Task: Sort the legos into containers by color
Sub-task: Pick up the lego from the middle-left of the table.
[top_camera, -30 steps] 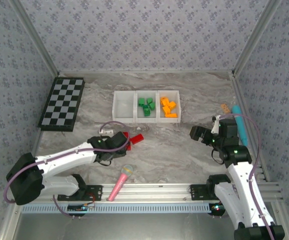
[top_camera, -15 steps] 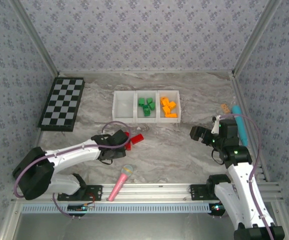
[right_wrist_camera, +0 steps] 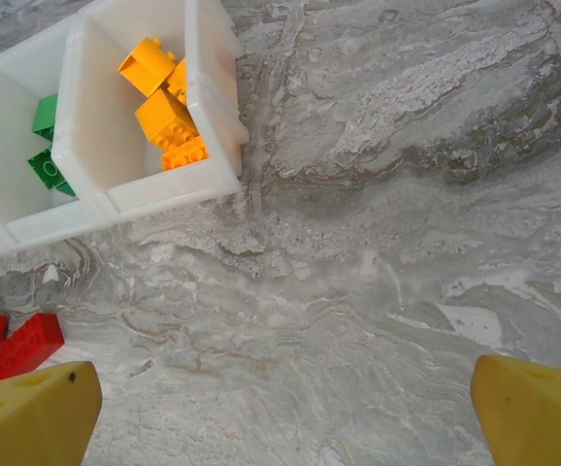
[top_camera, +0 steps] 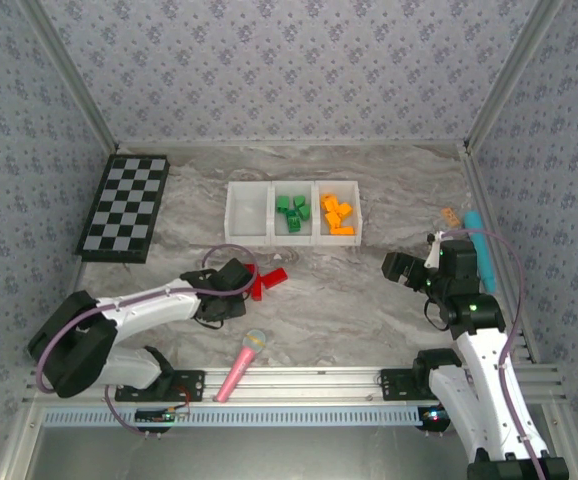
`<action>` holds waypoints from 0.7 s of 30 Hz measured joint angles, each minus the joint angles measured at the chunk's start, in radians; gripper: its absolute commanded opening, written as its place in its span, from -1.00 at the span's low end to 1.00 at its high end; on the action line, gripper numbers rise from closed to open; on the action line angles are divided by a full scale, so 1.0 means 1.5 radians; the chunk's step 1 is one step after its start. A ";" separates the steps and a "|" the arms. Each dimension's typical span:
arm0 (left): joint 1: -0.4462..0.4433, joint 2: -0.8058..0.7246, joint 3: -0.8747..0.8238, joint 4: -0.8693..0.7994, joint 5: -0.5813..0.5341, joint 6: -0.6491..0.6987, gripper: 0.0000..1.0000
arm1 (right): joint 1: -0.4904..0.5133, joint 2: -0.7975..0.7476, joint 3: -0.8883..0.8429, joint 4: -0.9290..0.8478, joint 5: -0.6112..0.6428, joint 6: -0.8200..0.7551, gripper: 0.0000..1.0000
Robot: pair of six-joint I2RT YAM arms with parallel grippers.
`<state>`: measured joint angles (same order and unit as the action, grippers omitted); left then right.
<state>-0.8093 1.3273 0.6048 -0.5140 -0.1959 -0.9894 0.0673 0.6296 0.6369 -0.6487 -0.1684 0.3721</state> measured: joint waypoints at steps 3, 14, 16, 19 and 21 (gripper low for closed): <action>0.008 0.005 0.002 -0.003 0.001 0.002 -0.15 | 0.000 -0.004 0.000 -0.001 0.005 0.001 0.99; 0.012 0.029 0.027 -0.030 0.001 0.014 -0.34 | -0.001 -0.008 0.000 -0.005 0.010 0.003 0.99; 0.012 0.030 0.029 -0.033 0.001 0.016 -0.36 | -0.001 -0.008 0.000 -0.005 0.010 0.003 0.99; 0.012 0.030 0.036 -0.037 -0.004 0.021 -0.41 | -0.002 -0.008 0.000 -0.005 0.011 0.003 0.99; 0.015 0.025 0.049 -0.047 -0.014 0.023 -0.36 | -0.002 -0.008 0.000 -0.005 0.012 0.003 0.99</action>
<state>-0.7872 1.3647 0.6788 -0.5842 -0.2165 -0.9550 0.0650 0.6174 0.6369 -0.6567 -0.1509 0.3771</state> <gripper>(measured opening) 0.329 0.995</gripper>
